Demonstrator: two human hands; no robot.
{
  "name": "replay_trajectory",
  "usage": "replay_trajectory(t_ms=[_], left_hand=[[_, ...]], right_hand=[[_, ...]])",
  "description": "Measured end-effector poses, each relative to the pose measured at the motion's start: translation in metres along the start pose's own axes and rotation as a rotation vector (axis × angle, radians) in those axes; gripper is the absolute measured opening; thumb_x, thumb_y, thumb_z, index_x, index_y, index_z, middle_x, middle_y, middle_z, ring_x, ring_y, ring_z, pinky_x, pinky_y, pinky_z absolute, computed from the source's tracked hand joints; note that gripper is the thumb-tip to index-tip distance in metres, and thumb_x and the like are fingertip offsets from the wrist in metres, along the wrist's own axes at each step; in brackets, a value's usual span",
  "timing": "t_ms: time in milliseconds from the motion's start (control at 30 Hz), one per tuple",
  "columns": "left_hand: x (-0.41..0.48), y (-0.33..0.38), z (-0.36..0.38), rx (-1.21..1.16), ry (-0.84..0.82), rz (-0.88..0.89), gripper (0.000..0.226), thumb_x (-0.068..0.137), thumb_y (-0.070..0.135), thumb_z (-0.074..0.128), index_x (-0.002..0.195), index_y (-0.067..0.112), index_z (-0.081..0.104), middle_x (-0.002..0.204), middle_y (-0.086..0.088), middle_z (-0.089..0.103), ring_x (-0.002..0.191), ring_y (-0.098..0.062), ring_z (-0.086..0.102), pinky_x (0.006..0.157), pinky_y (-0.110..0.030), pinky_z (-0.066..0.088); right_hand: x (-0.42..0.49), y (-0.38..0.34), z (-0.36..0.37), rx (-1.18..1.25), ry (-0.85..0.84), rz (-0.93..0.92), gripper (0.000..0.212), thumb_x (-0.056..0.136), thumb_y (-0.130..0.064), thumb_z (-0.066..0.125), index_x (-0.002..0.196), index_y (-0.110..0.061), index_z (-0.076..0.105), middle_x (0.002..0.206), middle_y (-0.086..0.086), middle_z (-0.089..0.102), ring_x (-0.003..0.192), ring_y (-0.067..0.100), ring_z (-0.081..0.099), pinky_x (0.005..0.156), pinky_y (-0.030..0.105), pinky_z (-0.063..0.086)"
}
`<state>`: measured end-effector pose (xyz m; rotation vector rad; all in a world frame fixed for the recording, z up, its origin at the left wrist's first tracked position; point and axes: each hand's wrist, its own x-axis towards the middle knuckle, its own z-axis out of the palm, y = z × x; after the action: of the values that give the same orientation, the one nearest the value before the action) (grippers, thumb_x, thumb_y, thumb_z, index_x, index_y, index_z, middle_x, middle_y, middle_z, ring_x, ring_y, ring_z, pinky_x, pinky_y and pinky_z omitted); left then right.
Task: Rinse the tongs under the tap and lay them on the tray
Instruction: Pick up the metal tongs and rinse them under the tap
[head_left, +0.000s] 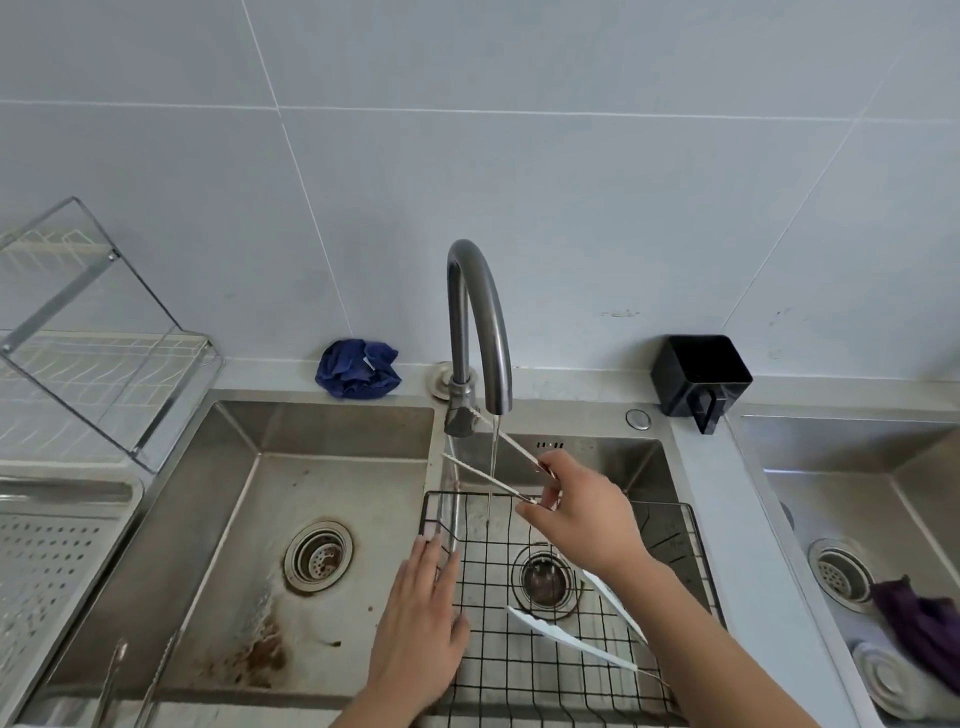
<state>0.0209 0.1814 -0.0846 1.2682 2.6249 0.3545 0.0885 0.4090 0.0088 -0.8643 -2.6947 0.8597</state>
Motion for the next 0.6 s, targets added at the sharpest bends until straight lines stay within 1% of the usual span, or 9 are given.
replay_trajectory(t_ms=[33, 67, 100, 167, 267, 367, 433, 500, 600], left_hand=[[-0.002, 0.0, 0.0, 0.038, -0.041, 0.005, 0.074, 0.09, 0.044, 0.061, 0.155, 0.017, 0.039, 0.168, -0.01, 0.015, 0.155, -0.029, 0.01, 0.122, -0.032, -0.009], [-0.003, 0.0, -0.002, 0.079, -0.06, 0.008, 0.07, 0.086, 0.042, 0.064, 0.149, 0.014, 0.049, 0.165, -0.014, 0.025, 0.153, -0.032, 0.021, 0.12, -0.035, -0.004], [-0.004, 0.0, -0.003, 0.122, -0.06, 0.014, 0.066, 0.086, 0.042, 0.06, 0.146, 0.013, 0.053, 0.163, -0.016, 0.03, 0.151, -0.033, 0.026, 0.119, -0.037, -0.001], [-0.005, -0.004, 0.0, 0.171, -0.048, 0.027, 0.064, 0.088, 0.042, 0.047, 0.145, 0.013, 0.055, 0.162, -0.017, 0.032, 0.151, -0.035, 0.026, 0.12, -0.039, 0.002], [-0.005, -0.006, 0.005, 0.194, -0.049, 0.022, 0.065, 0.088, 0.042, 0.042, 0.144, 0.012, 0.055, 0.163, -0.018, 0.029, 0.152, -0.035, 0.024, 0.12, -0.04, 0.003], [-0.005, -0.006, 0.008, 0.194, -0.036, 0.026, 0.062, 0.086, 0.036, 0.054, 0.143, 0.012, 0.057, 0.165, -0.017, 0.026, 0.153, -0.035, 0.021, 0.12, -0.04, 0.001], [-0.005, -0.007, 0.009, 0.192, -0.025, 0.029, 0.062, 0.083, 0.033, 0.061, 0.141, 0.012, 0.059, 0.164, -0.018, 0.027, 0.152, -0.035, 0.022, 0.12, -0.039, 0.0], [-0.005, -0.006, 0.01, 0.193, -0.016, 0.035, 0.061, 0.083, 0.033, 0.063, 0.141, 0.013, 0.059, 0.164, -0.018, 0.027, 0.153, -0.035, 0.021, 0.12, -0.039, 0.0], [-0.005, -0.007, 0.011, 0.191, -0.003, 0.042, 0.06, 0.085, 0.032, 0.066, 0.141, 0.013, 0.059, 0.165, -0.018, 0.025, 0.154, -0.034, 0.019, 0.12, -0.04, 0.001]], right_hand=[[-0.006, 0.004, -0.001, 0.004, 0.017, 0.033, 0.046, 0.083, -0.049, 0.074, 0.121, -0.032, 0.055, 0.078, -0.016, 0.065, 0.071, 0.002, 0.059, 0.06, 0.027, 0.044], [-0.012, 0.009, -0.002, 0.005, 0.029, 0.063, 0.046, 0.083, -0.048, 0.074, 0.121, -0.032, 0.055, 0.077, -0.016, 0.064, 0.069, 0.0, 0.058, 0.057, 0.026, 0.042], [-0.019, 0.013, -0.002, 0.001, 0.036, 0.089, 0.046, 0.083, -0.048, 0.074, 0.121, -0.032, 0.054, 0.076, -0.016, 0.063, 0.067, -0.001, 0.057, 0.056, 0.024, 0.04], [-0.034, 0.023, 0.0, -0.007, 0.041, 0.133, 0.044, 0.084, -0.049, 0.073, 0.12, -0.033, 0.053, 0.079, -0.016, 0.061, 0.068, -0.001, 0.058, 0.056, 0.024, 0.041], [-0.059, 0.043, 0.009, -0.021, 0.034, 0.234, 0.046, 0.085, -0.048, 0.073, 0.122, -0.03, 0.055, 0.09, -0.015, 0.058, 0.079, 0.007, 0.059, 0.065, 0.028, 0.044], [-0.088, 0.065, 0.025, -0.115, -0.003, 0.311, 0.048, 0.084, -0.048, 0.074, 0.123, -0.027, 0.057, 0.101, -0.017, 0.049, 0.098, 0.011, 0.057, 0.074, 0.026, 0.045], [-0.104, 0.076, 0.035, -0.177, -0.028, 0.339, 0.047, 0.084, -0.05, 0.073, 0.122, -0.027, 0.057, 0.103, -0.014, 0.045, 0.104, 0.013, 0.054, 0.078, 0.025, 0.044], [-0.114, 0.083, 0.043, -0.223, -0.048, 0.352, 0.047, 0.086, -0.051, 0.07, 0.122, -0.027, 0.056, 0.106, -0.011, 0.048, 0.105, 0.014, 0.052, 0.082, 0.025, 0.045], [-0.121, 0.087, 0.052, -0.306, -0.083, 0.372, 0.053, 0.089, -0.06, 0.062, 0.129, -0.028, 0.052, 0.12, -0.008, 0.052, 0.114, 0.016, 0.051, 0.093, 0.028, 0.046]])
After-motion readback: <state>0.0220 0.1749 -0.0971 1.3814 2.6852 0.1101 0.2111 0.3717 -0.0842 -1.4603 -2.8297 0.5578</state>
